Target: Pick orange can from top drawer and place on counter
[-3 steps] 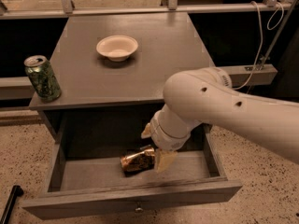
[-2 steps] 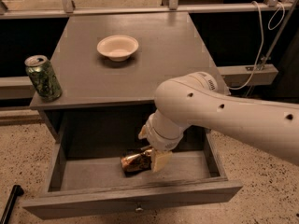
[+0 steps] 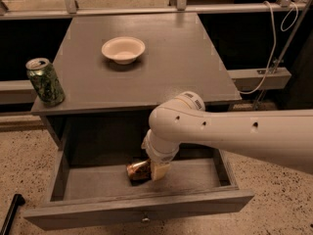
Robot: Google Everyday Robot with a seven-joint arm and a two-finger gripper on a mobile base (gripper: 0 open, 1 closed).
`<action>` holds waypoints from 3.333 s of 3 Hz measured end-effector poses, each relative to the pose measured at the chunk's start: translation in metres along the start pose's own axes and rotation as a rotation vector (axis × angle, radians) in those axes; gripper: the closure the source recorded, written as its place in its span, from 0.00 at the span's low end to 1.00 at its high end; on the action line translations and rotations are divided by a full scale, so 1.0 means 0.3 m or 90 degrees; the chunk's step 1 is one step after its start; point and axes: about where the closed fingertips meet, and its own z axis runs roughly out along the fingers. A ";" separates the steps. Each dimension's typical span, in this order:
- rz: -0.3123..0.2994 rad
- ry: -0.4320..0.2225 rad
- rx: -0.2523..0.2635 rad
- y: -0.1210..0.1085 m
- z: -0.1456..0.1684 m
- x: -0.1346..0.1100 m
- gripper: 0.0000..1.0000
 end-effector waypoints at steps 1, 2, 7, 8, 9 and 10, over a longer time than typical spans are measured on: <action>0.003 -0.005 -0.004 -0.010 0.090 0.003 0.34; 0.001 -0.019 -0.015 -0.003 0.146 -0.001 0.39; -0.027 -0.241 0.195 -0.099 -0.645 0.072 1.00; -0.051 -0.161 0.193 -0.176 -0.883 0.201 1.00; -0.023 -0.078 0.133 -0.292 -0.905 0.299 1.00; -0.009 -0.003 0.068 -0.420 -0.839 0.342 1.00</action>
Offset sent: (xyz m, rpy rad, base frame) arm 0.0083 0.0181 -0.0644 0.0397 0.0593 0.0261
